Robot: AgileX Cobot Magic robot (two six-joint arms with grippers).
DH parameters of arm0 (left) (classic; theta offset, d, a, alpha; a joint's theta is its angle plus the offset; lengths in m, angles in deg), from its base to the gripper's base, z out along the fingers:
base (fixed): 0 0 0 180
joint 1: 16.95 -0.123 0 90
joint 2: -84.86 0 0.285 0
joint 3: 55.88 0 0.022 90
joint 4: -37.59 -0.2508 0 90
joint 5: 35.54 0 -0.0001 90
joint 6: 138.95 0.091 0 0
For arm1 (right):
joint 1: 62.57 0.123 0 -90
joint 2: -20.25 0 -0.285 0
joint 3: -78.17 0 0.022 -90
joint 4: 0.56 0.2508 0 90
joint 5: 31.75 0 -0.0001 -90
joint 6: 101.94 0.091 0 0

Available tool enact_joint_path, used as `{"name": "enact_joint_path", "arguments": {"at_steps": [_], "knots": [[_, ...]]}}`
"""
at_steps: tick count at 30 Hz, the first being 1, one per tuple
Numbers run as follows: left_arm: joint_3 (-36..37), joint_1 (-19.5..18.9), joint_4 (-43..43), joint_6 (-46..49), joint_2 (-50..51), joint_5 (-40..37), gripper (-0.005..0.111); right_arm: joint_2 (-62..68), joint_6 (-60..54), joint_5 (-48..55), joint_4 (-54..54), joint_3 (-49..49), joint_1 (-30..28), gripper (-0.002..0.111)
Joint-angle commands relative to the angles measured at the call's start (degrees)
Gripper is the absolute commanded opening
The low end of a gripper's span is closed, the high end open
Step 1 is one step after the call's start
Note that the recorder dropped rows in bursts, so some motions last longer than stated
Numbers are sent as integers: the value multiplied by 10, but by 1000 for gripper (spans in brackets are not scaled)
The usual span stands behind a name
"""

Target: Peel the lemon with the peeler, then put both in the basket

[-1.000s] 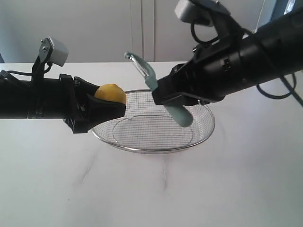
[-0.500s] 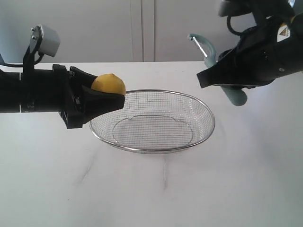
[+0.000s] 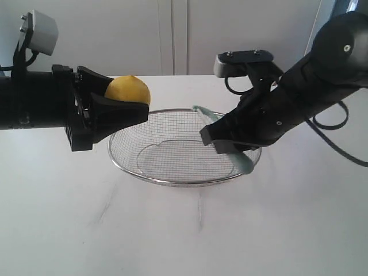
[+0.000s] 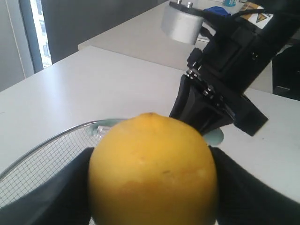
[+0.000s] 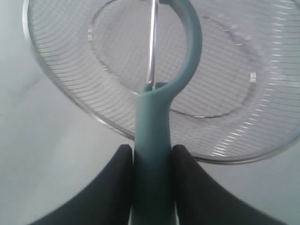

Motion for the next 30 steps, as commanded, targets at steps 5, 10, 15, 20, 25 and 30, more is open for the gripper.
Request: {"name": "enact_joint_path", "arguments": {"at_steps": [5, 10, 15, 20, 25, 30], "knots": [[-3, 1, 10, -3, -6, -13, 0, 18, -142, 36, 189, 1, 0, 0], [-3, 1, 11, -3, 11, -13, 0, 18, -142, 43, 203, 1, 0, 0], [-3, 1, 14, -3, 35, -14, 0, 18, -181, 65, 240, 1, 0, 0], [-3, 1, 15, -3, 42, -30, 0, 18, -185, 79, 258, 1, 0, 0], [-3, 1, 18, 0, 49, -22, 0, 18, -185, 100, 274, 1, 0, 0], [-3, 1, 16, 0, 59, -22, 0, 18, -186, 106, 284, 1, 0, 0]]}}
